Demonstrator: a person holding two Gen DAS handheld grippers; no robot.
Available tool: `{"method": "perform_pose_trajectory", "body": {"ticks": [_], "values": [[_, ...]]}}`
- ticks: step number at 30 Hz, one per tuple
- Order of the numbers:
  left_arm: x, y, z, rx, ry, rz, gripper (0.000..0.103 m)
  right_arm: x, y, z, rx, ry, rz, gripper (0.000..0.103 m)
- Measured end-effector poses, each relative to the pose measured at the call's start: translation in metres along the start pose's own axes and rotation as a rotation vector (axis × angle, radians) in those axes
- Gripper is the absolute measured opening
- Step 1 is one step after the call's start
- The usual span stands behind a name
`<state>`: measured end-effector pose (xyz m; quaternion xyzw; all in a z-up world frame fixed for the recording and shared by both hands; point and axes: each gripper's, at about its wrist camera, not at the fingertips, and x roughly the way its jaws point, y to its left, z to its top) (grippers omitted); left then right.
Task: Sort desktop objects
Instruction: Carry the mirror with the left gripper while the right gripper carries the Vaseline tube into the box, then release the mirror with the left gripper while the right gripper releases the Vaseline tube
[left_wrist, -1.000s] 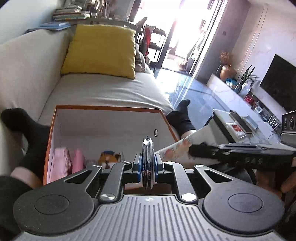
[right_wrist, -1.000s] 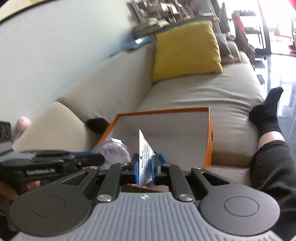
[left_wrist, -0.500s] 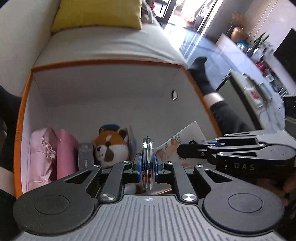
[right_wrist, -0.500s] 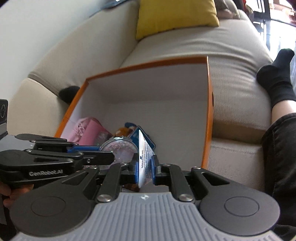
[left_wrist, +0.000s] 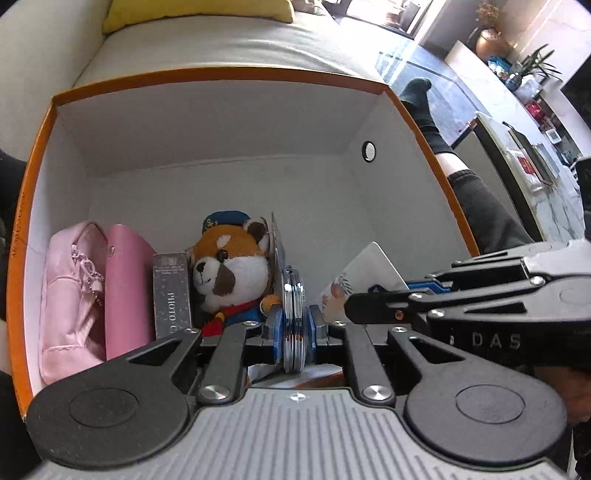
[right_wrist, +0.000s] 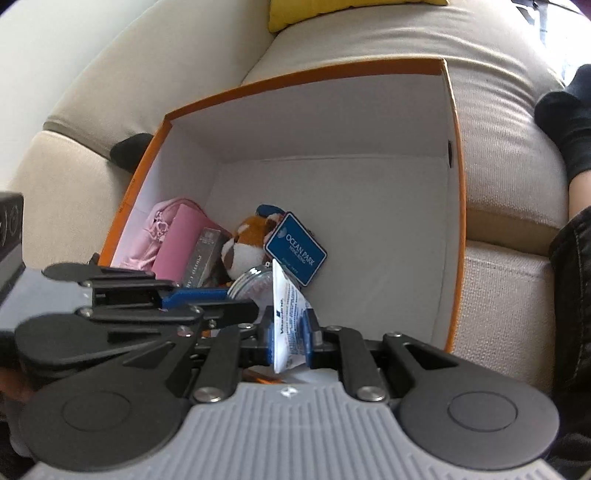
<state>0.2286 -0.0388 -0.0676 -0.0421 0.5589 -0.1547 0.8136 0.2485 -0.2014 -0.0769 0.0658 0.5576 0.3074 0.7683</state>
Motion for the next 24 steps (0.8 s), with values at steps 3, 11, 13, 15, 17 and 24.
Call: {"method": "perform_pose_trajectory", "body": {"ticks": [3, 11, 13, 15, 17, 24], "values": [[0.000, 0.003, -0.002, -0.016, 0.005, -0.033, 0.016, 0.001, -0.001, 0.001, 0.035, 0.005, 0.018, 0.019], [-0.021, 0.015, -0.009, -0.034, -0.036, -0.066, 0.018, 0.002, 0.003, 0.002, 0.080, 0.018, 0.041, 0.026], [-0.026, 0.017, -0.012, -0.042, -0.050, -0.074, 0.021, 0.003, 0.007, 0.003, 0.081, 0.013, 0.040, 0.028], [-0.031, 0.019, -0.015, -0.047, -0.062, -0.075, 0.021, 0.003, 0.009, 0.003, 0.079, 0.008, 0.034, 0.033], [-0.034, 0.019, -0.018, -0.049, -0.077, -0.071, 0.021, 0.001, 0.011, 0.003, 0.072, 0.003, 0.024, 0.036], [-0.044, 0.020, -0.023, -0.055, -0.111, -0.069, 0.021, -0.005, 0.016, 0.002, 0.042, -0.021, 0.004, 0.041]]}}
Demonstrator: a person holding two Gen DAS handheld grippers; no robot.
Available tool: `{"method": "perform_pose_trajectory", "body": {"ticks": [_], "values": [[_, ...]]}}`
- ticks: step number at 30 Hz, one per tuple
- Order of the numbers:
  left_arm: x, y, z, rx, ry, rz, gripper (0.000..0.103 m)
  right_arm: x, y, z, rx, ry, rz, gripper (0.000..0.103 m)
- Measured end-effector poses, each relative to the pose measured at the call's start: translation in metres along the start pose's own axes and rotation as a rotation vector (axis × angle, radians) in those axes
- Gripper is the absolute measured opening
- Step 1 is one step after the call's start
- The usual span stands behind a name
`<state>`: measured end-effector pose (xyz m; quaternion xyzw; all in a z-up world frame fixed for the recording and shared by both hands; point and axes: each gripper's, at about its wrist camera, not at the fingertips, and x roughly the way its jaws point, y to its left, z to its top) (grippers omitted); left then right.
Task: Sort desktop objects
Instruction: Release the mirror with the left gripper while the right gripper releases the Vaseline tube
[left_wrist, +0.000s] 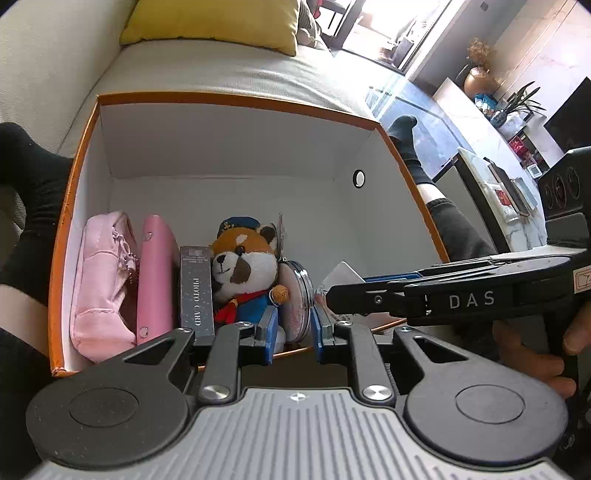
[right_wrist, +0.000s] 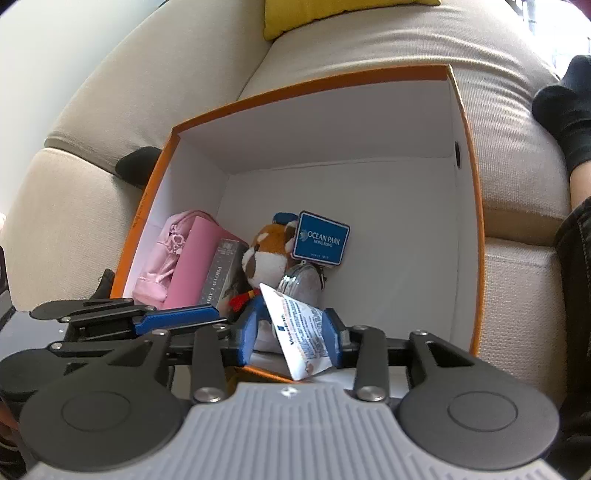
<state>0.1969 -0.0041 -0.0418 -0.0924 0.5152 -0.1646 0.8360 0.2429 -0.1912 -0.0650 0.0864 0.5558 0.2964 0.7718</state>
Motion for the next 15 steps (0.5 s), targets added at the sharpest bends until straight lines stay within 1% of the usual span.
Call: {"method": "perform_pose_trajectory", "body": {"ticks": [5, 8, 12, 15], "values": [[-0.009, -0.002, -0.004, 0.005, -0.023, 0.007, 0.021, -0.006, 0.002, -0.003, -0.017, -0.015, -0.009, 0.041], [-0.017, -0.004, -0.008, 0.014, -0.044, 0.010, 0.021, -0.013, 0.009, -0.006, -0.048, -0.053, -0.019, 0.041], [-0.034, -0.009, -0.018, 0.039, -0.081, 0.025, 0.021, -0.035, 0.023, -0.018, -0.152, -0.168, -0.039, 0.041], [-0.047, -0.011, -0.028, 0.039, -0.108, 0.046, 0.021, -0.054, 0.031, -0.031, -0.202, -0.253, -0.015, 0.041]]}}
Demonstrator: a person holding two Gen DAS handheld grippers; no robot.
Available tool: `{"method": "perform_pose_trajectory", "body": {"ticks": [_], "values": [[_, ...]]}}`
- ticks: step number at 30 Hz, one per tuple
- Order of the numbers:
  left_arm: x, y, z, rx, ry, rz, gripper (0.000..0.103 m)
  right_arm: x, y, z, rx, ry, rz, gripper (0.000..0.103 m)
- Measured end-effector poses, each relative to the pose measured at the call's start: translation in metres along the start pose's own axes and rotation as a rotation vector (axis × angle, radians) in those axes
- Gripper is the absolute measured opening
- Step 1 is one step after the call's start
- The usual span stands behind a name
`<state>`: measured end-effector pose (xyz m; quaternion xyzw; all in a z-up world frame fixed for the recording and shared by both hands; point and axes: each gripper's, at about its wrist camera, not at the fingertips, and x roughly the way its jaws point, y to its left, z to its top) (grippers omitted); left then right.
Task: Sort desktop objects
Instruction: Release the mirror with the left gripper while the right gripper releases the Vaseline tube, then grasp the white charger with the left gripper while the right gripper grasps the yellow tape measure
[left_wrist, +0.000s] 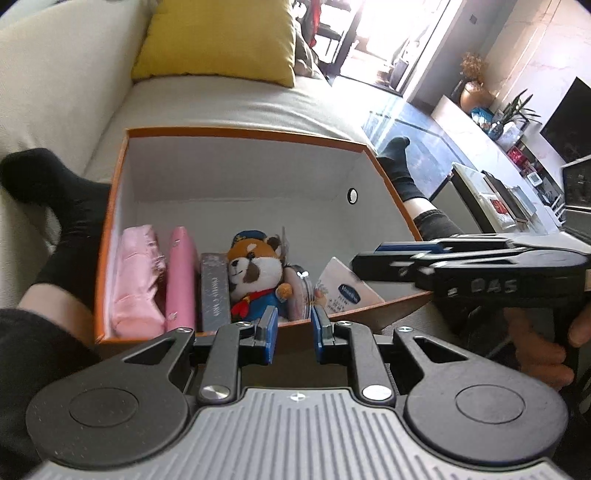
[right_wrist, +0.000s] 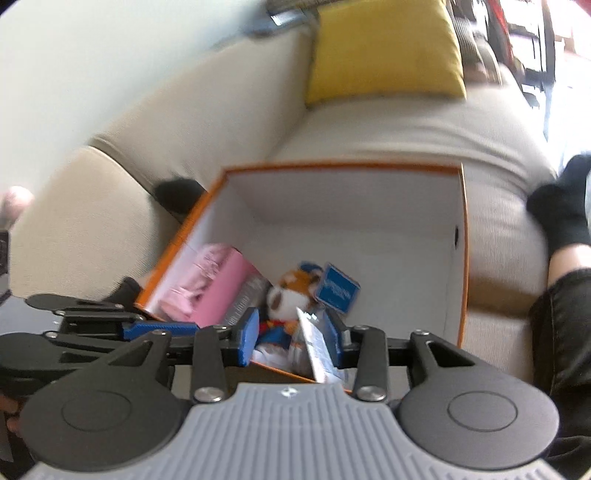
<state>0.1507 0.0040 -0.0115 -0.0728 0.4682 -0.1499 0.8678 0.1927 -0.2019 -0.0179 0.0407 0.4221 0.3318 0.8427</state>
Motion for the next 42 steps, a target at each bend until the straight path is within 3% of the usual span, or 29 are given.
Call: {"method": "perform_pose_trajectory", "body": {"ticks": [4, 7, 11, 14, 17, 20, 29, 32, 36, 42], "values": [[-0.016, 0.001, -0.015, -0.006, -0.029, 0.030, 0.021, -0.024, 0.014, -0.013, -0.040, -0.081, 0.043, 0.040], [-0.020, 0.008, -0.027, -0.054, -0.019, 0.039, 0.021, -0.032, 0.026, -0.028, -0.085, -0.092, 0.063, 0.037], [-0.009, 0.025, -0.046, -0.160, 0.024, 0.073, 0.021, -0.018, 0.037, -0.052, -0.130, -0.017, 0.086, 0.037], [0.008, 0.032, -0.060, -0.216, 0.056, 0.094, 0.029, 0.007, 0.041, -0.069, -0.157, 0.066, 0.093, 0.037], [0.024, 0.034, -0.070, -0.243, 0.080, 0.108, 0.031, 0.032, 0.045, -0.083, -0.205, 0.115, 0.047, 0.037], [0.035, 0.035, -0.074, -0.255, 0.093, 0.129, 0.032, 0.050, 0.048, -0.092, -0.279, 0.131, 0.000, 0.037], [0.055, 0.037, -0.073, -0.268, 0.132, 0.129, 0.032, 0.075, 0.050, -0.096, -0.363, 0.165, 0.006, 0.034], [0.058, 0.037, -0.071, -0.270, 0.139, 0.131, 0.034, 0.077, 0.046, -0.096, -0.346, 0.181, 0.016, 0.024], [0.063, 0.034, -0.069, -0.266, 0.143, 0.121, 0.045, 0.072, 0.035, -0.093, -0.251, 0.218, 0.037, 0.023], [0.074, 0.024, -0.064, -0.226, 0.154, 0.150, 0.048, 0.058, 0.013, -0.094, -0.124, 0.240, 0.040, 0.023]]}}
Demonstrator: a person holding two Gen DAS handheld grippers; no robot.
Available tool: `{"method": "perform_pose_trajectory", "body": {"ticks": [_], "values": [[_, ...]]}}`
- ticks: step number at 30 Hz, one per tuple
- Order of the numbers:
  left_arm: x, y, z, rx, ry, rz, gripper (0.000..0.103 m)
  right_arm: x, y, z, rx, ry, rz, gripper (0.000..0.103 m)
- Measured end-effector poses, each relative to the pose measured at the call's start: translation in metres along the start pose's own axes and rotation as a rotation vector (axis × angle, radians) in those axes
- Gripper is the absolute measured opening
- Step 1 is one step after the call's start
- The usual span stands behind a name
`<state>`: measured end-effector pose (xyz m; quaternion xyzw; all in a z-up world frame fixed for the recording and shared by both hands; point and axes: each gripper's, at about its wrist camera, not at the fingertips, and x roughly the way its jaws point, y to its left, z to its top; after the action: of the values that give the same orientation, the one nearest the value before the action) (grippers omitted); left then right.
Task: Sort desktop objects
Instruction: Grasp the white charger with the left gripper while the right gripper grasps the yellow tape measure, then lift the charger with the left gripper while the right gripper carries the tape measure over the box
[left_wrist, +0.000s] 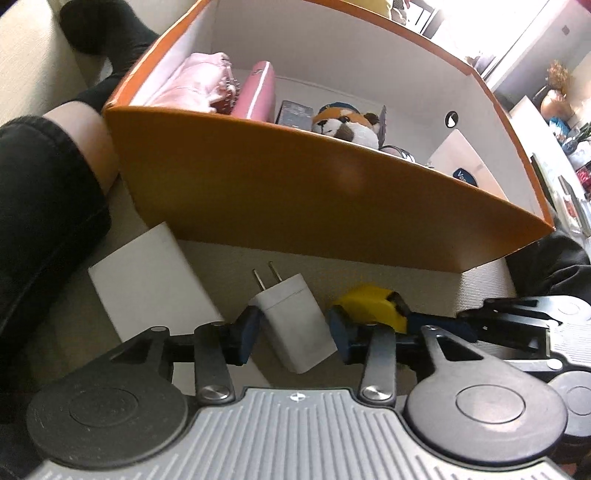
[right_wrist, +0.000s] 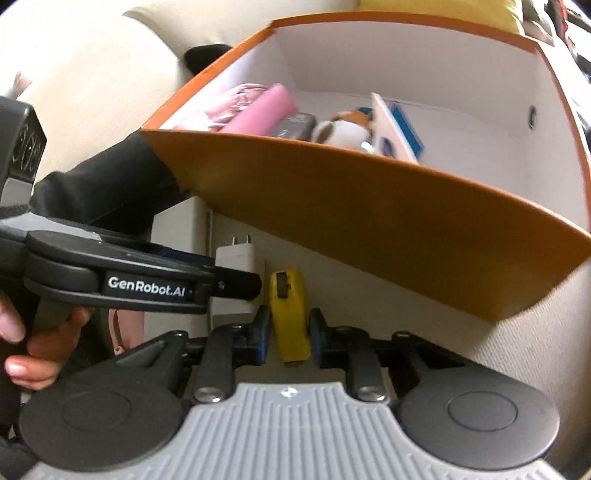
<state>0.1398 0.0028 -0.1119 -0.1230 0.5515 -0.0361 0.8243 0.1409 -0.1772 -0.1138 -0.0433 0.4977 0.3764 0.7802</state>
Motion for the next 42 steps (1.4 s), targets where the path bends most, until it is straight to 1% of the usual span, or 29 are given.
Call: {"method": "perform_pose_trajectory", "body": {"ticks": [4, 7, 11, 17, 22, 27, 30, 33, 34, 38, 42], "values": [[0.008, -0.006, 0.003, 0.024, 0.010, 0.033, 0.049, 0.000, -0.003, -0.002, 0.013, -0.006, -0.002, 0.024], [0.012, -0.003, 0.000, 0.031, 0.014, 0.049, 0.049, 0.005, -0.001, 0.000, 0.012, -0.011, -0.002, 0.024], [0.012, -0.005, -0.001, 0.054, 0.007, 0.049, 0.046, 0.005, -0.004, 0.001, 0.016, -0.022, -0.004, 0.022], [0.009, -0.004, -0.007, 0.069, -0.013, 0.041, 0.043, 0.005, -0.008, 0.004, 0.055, -0.015, 0.006, 0.021], [0.003, -0.001, -0.010, 0.044, -0.022, -0.002, 0.043, -0.008, -0.007, 0.003, 0.066, -0.029, 0.010, 0.021], [-0.024, -0.005, -0.014, 0.060, -0.062, -0.040, 0.043, -0.031, -0.005, 0.001, 0.057, -0.053, 0.004, 0.021], [-0.045, -0.009, -0.016, 0.077, -0.089, -0.078, 0.043, -0.049, -0.004, 0.000, 0.050, -0.075, 0.007, 0.021], [-0.067, -0.017, -0.016, 0.103, -0.118, -0.132, 0.043, -0.069, -0.005, 0.002, 0.052, -0.103, 0.023, 0.021], [-0.069, -0.021, -0.013, 0.111, -0.128, -0.146, 0.043, -0.076, -0.005, 0.003, 0.054, -0.115, 0.027, 0.021], [-0.099, -0.024, 0.000, 0.145, -0.177, -0.198, 0.043, -0.106, -0.009, 0.012, 0.063, -0.180, 0.027, 0.021], [-0.121, -0.037, 0.025, 0.195, -0.232, -0.211, 0.043, -0.131, -0.019, 0.027, 0.059, -0.238, -0.013, 0.021]]}}
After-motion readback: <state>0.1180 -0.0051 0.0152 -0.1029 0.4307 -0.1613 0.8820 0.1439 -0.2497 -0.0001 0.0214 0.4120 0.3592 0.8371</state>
